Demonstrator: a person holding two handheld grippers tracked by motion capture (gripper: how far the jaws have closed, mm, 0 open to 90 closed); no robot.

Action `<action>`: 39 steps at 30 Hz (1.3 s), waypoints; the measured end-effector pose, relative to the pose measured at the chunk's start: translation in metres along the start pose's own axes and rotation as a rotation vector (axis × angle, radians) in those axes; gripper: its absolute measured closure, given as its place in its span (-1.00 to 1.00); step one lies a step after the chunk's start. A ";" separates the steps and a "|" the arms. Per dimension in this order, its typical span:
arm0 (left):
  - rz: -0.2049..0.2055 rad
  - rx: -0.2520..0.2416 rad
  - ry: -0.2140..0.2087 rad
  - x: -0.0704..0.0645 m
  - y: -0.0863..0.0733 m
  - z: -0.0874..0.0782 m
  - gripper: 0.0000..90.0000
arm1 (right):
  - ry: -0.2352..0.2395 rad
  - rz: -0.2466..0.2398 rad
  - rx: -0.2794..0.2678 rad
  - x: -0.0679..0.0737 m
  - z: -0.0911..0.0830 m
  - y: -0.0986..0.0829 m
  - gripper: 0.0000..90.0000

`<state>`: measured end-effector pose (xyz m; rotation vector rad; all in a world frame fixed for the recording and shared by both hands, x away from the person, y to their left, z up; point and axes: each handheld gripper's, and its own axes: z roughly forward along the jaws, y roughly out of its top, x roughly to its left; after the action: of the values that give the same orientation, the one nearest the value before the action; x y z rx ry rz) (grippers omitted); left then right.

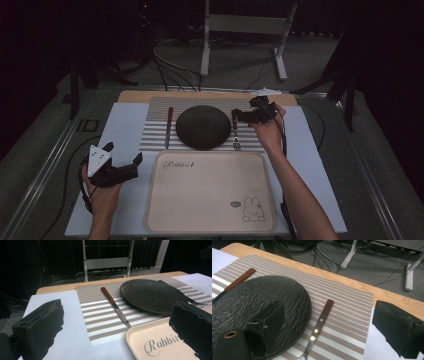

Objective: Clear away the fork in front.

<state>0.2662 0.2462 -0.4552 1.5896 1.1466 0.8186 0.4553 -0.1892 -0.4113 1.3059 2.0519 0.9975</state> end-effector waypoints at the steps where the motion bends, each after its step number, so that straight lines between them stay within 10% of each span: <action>1: 0.001 0.001 0.000 0.000 0.000 0.000 -1.00 | -0.003 0.004 0.004 0.000 0.002 0.001 -0.75; 27: -0.009 -0.011 0.001 0.001 0.000 -0.002 -1.00 | -0.038 0.082 0.230 -0.010 0.072 -0.007 -0.66; 39: -0.023 -0.017 0.000 0.003 -0.001 -0.004 -1.00 | -0.035 0.115 0.321 -0.003 0.101 -0.023 -0.23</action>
<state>0.2636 0.2504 -0.4549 1.5602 1.1524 0.8112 0.5184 -0.1666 -0.4906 1.6051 2.1954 0.7040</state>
